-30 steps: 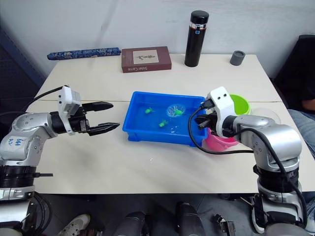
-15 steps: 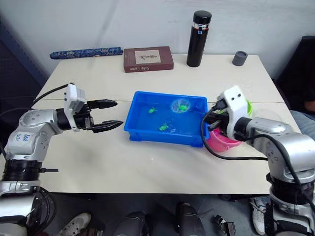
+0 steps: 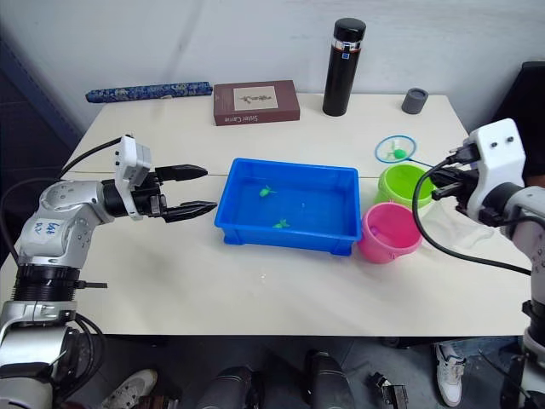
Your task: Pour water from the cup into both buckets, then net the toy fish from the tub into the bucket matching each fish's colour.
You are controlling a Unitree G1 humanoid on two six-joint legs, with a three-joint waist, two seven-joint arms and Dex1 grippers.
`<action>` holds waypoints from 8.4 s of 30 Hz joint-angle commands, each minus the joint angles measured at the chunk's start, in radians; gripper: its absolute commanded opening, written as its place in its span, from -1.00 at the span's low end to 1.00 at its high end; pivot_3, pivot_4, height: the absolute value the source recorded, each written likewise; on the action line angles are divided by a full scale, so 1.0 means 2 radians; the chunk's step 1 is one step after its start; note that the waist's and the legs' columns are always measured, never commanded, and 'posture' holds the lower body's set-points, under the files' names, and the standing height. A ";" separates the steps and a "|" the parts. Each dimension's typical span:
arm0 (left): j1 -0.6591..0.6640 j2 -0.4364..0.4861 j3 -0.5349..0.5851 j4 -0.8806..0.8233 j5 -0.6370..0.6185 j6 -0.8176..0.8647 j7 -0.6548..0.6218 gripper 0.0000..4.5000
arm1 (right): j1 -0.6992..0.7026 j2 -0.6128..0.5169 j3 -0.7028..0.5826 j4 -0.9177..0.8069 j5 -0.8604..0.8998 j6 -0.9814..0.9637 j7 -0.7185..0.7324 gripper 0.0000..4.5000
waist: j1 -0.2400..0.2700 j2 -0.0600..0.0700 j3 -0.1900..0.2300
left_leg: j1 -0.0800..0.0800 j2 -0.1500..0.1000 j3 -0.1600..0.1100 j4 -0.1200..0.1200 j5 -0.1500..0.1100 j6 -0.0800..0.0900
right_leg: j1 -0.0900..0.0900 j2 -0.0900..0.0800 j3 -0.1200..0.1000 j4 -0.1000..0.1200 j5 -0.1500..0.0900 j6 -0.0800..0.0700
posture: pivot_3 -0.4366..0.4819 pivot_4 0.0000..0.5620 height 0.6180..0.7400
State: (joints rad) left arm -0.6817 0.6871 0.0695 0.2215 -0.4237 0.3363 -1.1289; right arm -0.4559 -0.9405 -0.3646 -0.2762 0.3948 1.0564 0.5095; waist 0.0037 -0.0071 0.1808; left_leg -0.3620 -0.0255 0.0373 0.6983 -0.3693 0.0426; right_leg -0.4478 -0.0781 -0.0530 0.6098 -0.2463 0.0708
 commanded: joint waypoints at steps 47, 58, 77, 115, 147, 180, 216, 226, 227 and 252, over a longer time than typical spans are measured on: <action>0.069 0.067 0.068 -0.009 -0.006 0.015 -0.019 0.99 | -0.048 -0.040 0.217 -0.025 -0.183 -0.317 0.219 -1.00 | -0.003 0.000 0.000 | 0.002 0.001 0.001 0.000 0.000 -0.001 | 0.001 0.001 0.000 0.000 0.000 0.000 | -0.05 -0.47 1.00; 0.153 0.077 0.111 -0.109 -0.036 0.055 0.026 0.99 | -0.096 -0.001 0.301 0.034 -0.207 -0.310 0.274 -1.00 | -0.003 0.000 0.000 | 0.001 0.000 0.000 0.000 0.000 0.000 | 0.001 0.000 0.000 0.000 0.000 0.000 | -0.05 -0.47 1.00; 0.179 0.071 0.111 -0.142 -0.034 0.051 0.073 0.99 | -0.131 0.089 0.298 0.021 -0.149 -0.012 0.237 -1.00 | -0.003 0.000 0.000 | 0.001 0.000 0.000 0.000 0.000 0.000 | 0.000 0.000 0.000 0.000 0.000 0.000 | -0.05 -0.47 1.00; 0.144 0.081 0.088 -0.109 -0.011 0.033 0.072 0.99 | -0.143 0.176 0.195 0.014 -0.061 0.055 0.095 -1.00 | -0.003 0.000 0.000 | 0.000 0.000 0.000 0.000 0.000 0.000 | 0.000 0.000 0.000 0.000 0.000 0.000 | -0.05 -0.47 1.00; -0.067 -0.009 -0.023 0.098 0.045 -0.065 -0.024 0.99 | -0.007 -0.001 -0.007 -0.020 -0.009 0.016 0.041 -1.00 | -0.002 0.000 0.000 | -0.002 0.000 0.000 0.001 0.000 0.000 | -0.001 0.000 -0.001 0.000 0.000 0.000 | -0.05 -0.47 1.00; -0.085 -0.022 -0.020 0.126 0.057 -0.076 -0.052 0.99 | 0.158 -0.175 0.140 -0.068 -0.309 -0.260 0.003 -1.00 | 0.009 0.000 0.000 | -0.003 0.000 0.001 0.002 0.000 0.000 | -0.002 0.001 0.000 0.001 0.000 0.000 | -0.05 -0.47 1.00; 0.155 0.079 0.125 -0.114 -0.019 0.055 0.030 0.99 | -0.134 0.055 0.368 0.046 -0.246 -0.294 0.218 -1.00 | -0.004 0.000 0.000 | -0.003 0.000 0.000 0.003 0.000 0.000 | -0.003 0.000 0.000 0.001 0.000 0.001 | -0.05 -0.47 1.00; 0.196 0.088 0.148 -0.154 -0.038 0.073 0.052 0.99 | -0.156 0.163 0.425 0.061 -0.267 -0.261 0.224 -1.00 | -0.004 0.000 0.000 | -0.003 0.000 0.000 0.002 0.000 0.000 | -0.003 0.000 0.000 0.002 0.000 0.000 | -0.05 -0.47 1.00; 0.197 0.088 0.148 -0.155 -0.039 0.074 0.053 0.99 | -0.155 0.168 0.427 0.058 -0.269 -0.258 0.225 -1.00 | -0.003 0.000 0.000 | -0.003 0.000 0.000 0.002 0.000 0.000 | -0.003 0.000 0.000 0.002 0.000 0.000 | -0.05 -0.47 1.00; 0.179 0.087 0.131 -0.151 -0.038 0.077 0.054 0.99 | -0.151 0.246 0.329 0.032 -0.165 -0.043 0.179 -1.00 | -0.009 0.000 0.000 | -0.003 0.000 0.000 0.002 0.000 0.000 | -0.003 0.000 -0.001 0.002 0.000 0.000 | -0.05 -0.47 1.00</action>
State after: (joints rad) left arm -0.3053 0.8446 0.3262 -0.0675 -0.4869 0.4997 -1.0181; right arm -0.7349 -0.4445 0.3275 -0.1945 0.0379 0.9621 0.8742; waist -0.0138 -0.0073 0.1802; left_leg -0.3686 -0.0262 0.0369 0.7018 -0.3691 0.0424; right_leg -0.4545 -0.0779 -0.0544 0.6133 -0.2461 0.0711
